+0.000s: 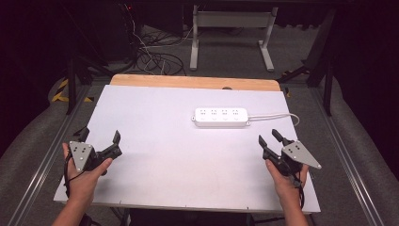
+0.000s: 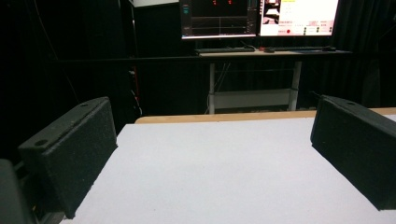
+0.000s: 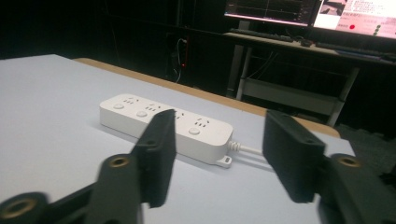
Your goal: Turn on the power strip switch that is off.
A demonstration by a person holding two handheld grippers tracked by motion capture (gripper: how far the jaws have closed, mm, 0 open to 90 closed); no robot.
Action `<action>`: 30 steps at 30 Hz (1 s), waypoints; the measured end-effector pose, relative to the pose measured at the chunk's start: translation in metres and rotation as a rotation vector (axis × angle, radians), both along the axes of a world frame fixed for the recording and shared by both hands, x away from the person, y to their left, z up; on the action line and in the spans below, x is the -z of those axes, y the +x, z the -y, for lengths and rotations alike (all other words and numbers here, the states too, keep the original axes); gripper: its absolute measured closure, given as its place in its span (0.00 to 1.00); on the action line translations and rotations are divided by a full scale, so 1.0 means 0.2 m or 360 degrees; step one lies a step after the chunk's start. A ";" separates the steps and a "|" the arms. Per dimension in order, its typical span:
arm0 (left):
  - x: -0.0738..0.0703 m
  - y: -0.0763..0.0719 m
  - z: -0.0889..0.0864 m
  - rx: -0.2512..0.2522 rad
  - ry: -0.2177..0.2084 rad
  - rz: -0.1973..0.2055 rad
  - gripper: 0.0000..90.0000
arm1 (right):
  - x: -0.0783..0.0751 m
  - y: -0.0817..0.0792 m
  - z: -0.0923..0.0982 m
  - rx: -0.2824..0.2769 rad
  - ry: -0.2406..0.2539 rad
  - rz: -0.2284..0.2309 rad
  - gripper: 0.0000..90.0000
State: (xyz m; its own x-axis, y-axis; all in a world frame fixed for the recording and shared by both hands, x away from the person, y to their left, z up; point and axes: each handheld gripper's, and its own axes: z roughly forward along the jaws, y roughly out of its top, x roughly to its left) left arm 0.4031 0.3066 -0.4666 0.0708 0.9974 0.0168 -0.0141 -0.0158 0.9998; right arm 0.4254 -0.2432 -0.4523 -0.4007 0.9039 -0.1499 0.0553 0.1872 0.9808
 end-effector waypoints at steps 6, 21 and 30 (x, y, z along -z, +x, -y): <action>0.00 0.01 0.01 0.0018 0.0004 -0.0005 0.01 | -0.10 0.04 -0.03 0.0049 0.0002 -0.0214 0.84; 0.01 0.00 0.00 0.0003 0.0018 -0.0015 0.03 | -0.28 0.41 -0.21 0.0012 0.0071 -0.0506 1.00; 0.01 -0.02 -0.03 -0.0022 0.0017 -0.0018 0.03 | -0.15 0.66 -0.34 0.0033 -0.0009 -0.0688 1.00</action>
